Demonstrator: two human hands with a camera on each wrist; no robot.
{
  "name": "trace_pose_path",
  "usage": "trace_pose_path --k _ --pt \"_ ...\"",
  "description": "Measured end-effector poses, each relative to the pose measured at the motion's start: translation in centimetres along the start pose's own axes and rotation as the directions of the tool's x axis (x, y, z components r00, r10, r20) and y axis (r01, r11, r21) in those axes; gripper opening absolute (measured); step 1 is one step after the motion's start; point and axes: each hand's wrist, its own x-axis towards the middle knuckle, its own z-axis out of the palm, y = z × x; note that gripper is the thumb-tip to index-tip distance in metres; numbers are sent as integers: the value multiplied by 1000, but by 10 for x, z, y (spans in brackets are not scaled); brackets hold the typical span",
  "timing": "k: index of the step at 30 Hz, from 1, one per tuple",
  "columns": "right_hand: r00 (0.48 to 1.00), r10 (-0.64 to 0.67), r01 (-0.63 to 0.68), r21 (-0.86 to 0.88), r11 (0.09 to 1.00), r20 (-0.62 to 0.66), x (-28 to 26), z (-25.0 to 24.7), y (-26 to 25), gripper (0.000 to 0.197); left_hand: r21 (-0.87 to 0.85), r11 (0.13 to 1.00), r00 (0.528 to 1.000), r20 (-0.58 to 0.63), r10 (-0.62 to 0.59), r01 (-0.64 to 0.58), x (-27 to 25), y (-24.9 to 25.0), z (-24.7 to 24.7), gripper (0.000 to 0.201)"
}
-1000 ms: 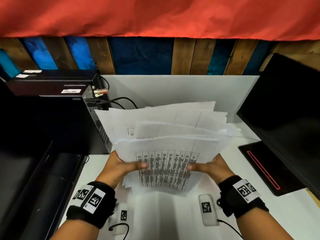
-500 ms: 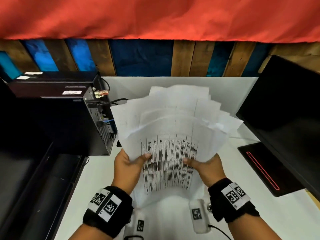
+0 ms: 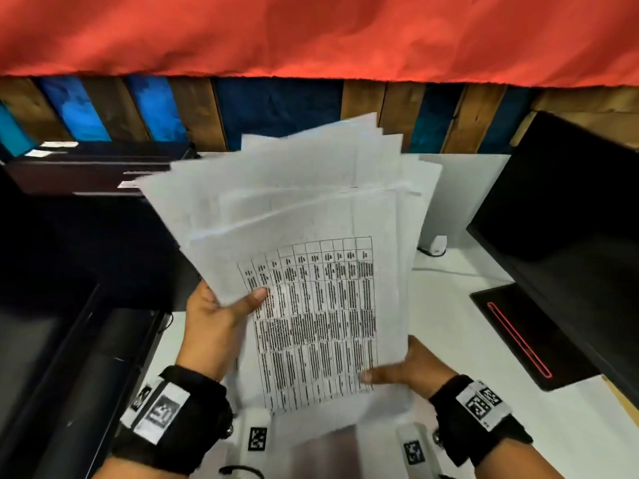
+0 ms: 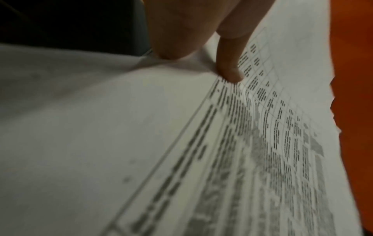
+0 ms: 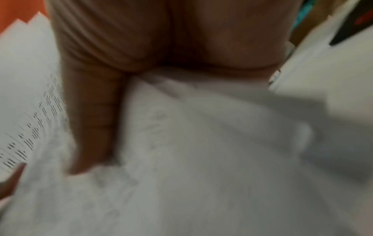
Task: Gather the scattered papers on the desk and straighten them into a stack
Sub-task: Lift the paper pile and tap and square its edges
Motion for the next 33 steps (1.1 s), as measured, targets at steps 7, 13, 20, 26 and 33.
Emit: trace_pose_path --k 7,13,20,26,33 --pt "972 -38 67 116 991 -233 5 4 10 51 130 924 872 304 -383 360 5 -28 -46 71" --pt "902 -123 191 127 973 -413 10 16 4 16 331 890 939 29 -342 314 -31 -73 -24 25" --pt "860 -222 313 131 941 -460 6 24 -9 27 265 945 980 -106 -171 193 -35 -66 -6 34" --pt "748 -378 529 146 836 -545 -11 27 -50 50 162 986 991 -120 52 -32 -17 -17 9 61" --pt "192 -844 593 -627 506 -500 -27 33 -67 88 77 970 958 -155 242 -232 -15 19 32 57"
